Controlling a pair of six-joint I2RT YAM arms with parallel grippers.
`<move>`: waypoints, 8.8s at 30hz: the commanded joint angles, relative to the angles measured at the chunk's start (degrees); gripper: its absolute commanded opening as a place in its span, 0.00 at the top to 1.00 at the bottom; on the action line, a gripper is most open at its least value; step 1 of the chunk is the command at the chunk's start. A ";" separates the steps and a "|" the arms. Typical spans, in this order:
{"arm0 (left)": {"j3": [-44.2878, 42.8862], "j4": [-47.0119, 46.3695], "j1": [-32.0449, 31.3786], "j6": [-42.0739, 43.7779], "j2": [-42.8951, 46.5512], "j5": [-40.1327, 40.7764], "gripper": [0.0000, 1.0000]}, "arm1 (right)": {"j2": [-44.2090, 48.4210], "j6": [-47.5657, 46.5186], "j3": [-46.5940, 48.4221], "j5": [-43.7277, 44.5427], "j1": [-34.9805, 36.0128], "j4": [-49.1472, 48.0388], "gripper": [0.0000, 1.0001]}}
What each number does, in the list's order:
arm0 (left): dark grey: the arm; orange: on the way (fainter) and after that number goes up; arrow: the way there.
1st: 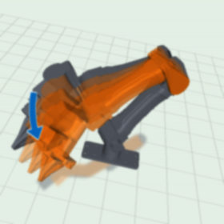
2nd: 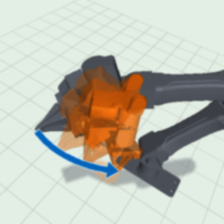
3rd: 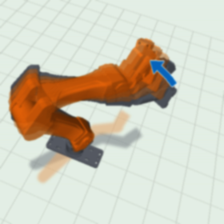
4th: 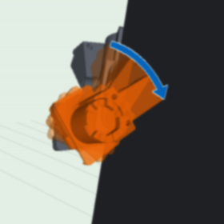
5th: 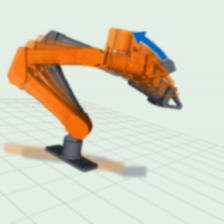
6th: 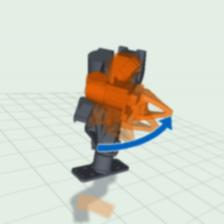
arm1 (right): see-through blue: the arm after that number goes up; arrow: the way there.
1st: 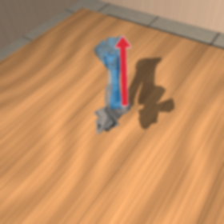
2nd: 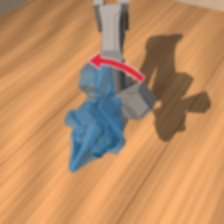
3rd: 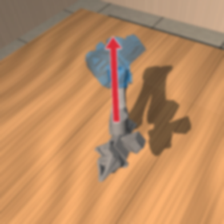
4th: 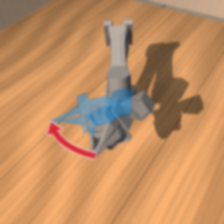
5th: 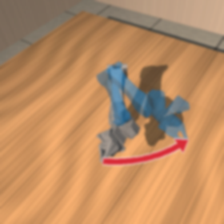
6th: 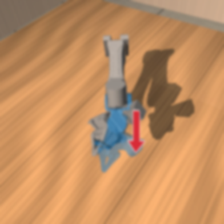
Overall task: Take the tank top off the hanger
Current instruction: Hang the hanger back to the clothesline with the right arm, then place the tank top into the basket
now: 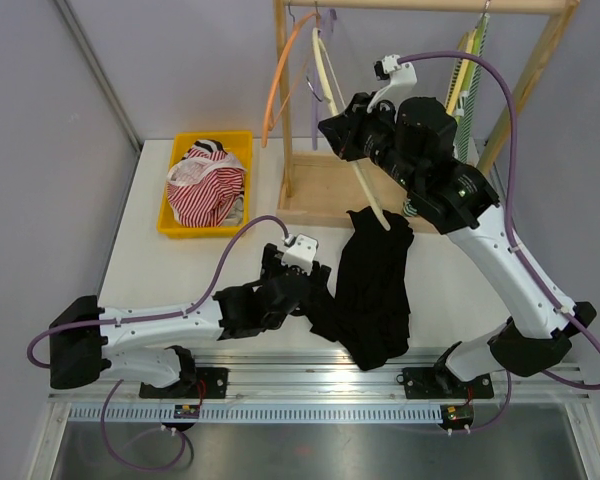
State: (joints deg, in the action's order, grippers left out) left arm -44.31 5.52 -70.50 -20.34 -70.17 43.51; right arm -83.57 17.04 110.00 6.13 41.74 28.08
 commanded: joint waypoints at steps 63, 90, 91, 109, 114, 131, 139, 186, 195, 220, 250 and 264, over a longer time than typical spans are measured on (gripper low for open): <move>0.90 -1.65 -0.25 -0.23 0.21 1.49 0.01 | -3.96 1.33 0.13 6.63 -14.04 -19.02 1.00; 0.55 -1.39 -0.16 0.21 -1.11 2.64 0.01 | -29.81 13.81 31.60 -7.89 -27.06 -11.99 1.00; 0.46 -1.39 -0.16 0.21 -1.11 2.64 0.01 | -29.90 13.99 31.34 -8.06 -27.49 -11.99 1.00; 0.54 -1.91 -0.16 0.04 -1.11 1.85 0.01 | -27.35 13.81 17.98 -9.38 -28.11 -14.89 1.00; 0.37 -1.92 -0.16 0.12 -1.55 1.49 0.01 | -24.63 13.64 14.90 -11.92 -28.02 -15.41 1.00; 0.02 -1.48 -0.16 0.21 -1.81 1.67 0.01 | -9.53 1.43 9.81 -14.48 -25.30 -19.90 0.04; 0.11 -1.30 -0.25 0.21 -1.28 1.76 0.01 | 4.88 -4.72 1.64 -12.81 -22.67 -19.38 0.02; -3.84 -19.49 -1.83 2.33 -14.54 -25.92 0.01 | 12.46 -10.71 -2.06 10.66 -22.49 2.33 0.26; -7.62 -26.18 -3.06 -2.59 -26.31 -38.32 0.01 | 15.54 -12.29 -3.47 11.18 -22.49 2.95 0.08; -3.67 -6.07 -7.10 -13.06 -26.35 -11.98 1.00 | 20.38 -12.38 -11.03 12.50 -22.66 -1.27 0.02; -18.06 6.16 7.01 14.98 25.18 20.60 1.00 | 22.14 -11.68 -23.16 15.14 -22.66 -7.07 0.01; -57.88 10.65 48.08 17.52 -7.04 -14.68 1.00 | 19.94 -11.76 -25.00 13.73 -22.75 -8.21 0.00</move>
State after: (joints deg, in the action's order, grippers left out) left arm -94.41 17.50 -26.26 -4.40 -70.39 39.05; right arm -63.11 5.30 85.25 20.25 18.85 22.79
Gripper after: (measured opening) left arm 0.025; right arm 0.993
